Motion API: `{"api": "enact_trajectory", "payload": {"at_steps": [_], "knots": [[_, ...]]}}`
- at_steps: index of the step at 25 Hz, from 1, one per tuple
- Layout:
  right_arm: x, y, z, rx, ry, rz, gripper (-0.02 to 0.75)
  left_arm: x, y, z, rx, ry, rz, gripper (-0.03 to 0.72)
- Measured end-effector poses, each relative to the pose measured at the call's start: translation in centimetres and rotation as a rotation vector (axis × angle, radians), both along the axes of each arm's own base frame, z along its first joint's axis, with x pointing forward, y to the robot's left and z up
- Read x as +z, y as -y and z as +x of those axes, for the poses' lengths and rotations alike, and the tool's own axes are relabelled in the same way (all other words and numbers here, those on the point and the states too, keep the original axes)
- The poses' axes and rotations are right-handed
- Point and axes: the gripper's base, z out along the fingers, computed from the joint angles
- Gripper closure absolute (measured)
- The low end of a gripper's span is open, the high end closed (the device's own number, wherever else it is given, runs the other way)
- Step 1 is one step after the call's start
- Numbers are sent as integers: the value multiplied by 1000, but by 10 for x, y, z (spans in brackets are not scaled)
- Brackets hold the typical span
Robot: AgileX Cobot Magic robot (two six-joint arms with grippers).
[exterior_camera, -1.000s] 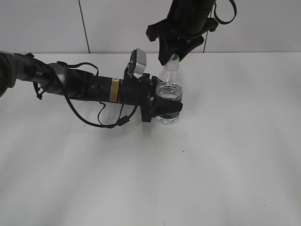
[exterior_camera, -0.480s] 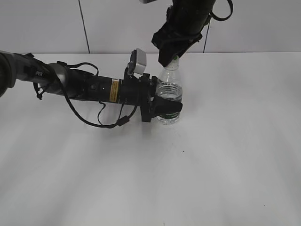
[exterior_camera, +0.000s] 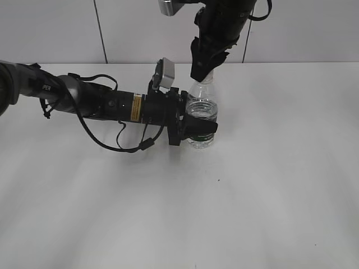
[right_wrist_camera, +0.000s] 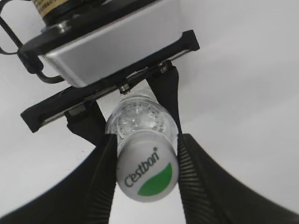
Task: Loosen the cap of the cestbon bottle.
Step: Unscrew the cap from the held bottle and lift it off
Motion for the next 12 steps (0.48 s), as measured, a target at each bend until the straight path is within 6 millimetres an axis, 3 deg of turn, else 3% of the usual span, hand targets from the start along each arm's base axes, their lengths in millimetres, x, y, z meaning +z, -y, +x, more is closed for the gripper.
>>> {"api": "enact_trajectory", "payload": {"at_steps": [12], "knots": [[0,0,-1,361,106,-68,438,1,0,-1,-17,-1,-9,282]]}}
